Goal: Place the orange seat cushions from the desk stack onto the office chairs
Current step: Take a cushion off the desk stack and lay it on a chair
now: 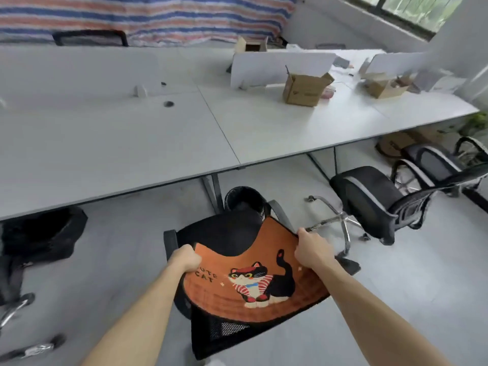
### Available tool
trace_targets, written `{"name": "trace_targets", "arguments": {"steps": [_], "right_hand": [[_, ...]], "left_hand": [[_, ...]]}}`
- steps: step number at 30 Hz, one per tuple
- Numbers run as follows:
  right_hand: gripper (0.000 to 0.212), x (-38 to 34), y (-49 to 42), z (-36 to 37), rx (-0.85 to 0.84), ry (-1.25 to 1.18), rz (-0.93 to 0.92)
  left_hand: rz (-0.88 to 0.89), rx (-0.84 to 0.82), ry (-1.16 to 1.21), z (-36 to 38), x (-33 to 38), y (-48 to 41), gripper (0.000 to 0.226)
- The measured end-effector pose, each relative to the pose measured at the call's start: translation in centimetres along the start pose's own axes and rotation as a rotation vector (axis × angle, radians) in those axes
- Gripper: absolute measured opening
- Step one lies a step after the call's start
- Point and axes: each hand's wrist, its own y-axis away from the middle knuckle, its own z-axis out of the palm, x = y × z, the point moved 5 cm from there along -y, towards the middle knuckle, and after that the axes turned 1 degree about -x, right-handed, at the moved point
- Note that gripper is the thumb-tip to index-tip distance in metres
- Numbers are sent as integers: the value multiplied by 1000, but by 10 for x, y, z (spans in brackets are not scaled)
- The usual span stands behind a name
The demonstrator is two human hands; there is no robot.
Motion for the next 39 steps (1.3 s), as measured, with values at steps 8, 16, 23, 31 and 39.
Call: {"name": "trace_targets", "arguments": {"steps": [8,16,23,31,39], "right_hand": [[22,-20,-102,54,-145,13,-27],[45,-47,-230,145,-63,-269,-70],[47,-35,-286,273,-179,-440,119],[51,-8,-294,314,-200,-389,158],[40,-11,-299,320,-103,-388,162]], "left_hand": [[-182,82,106,27,3,-61,36],[-417,306,267,72,-11,-154,21],[-592,248,298,159,-51,-222,26],[-678,276,289,204,-65,-231,41],[-639,394,274,197,-64,-244,32]]}}
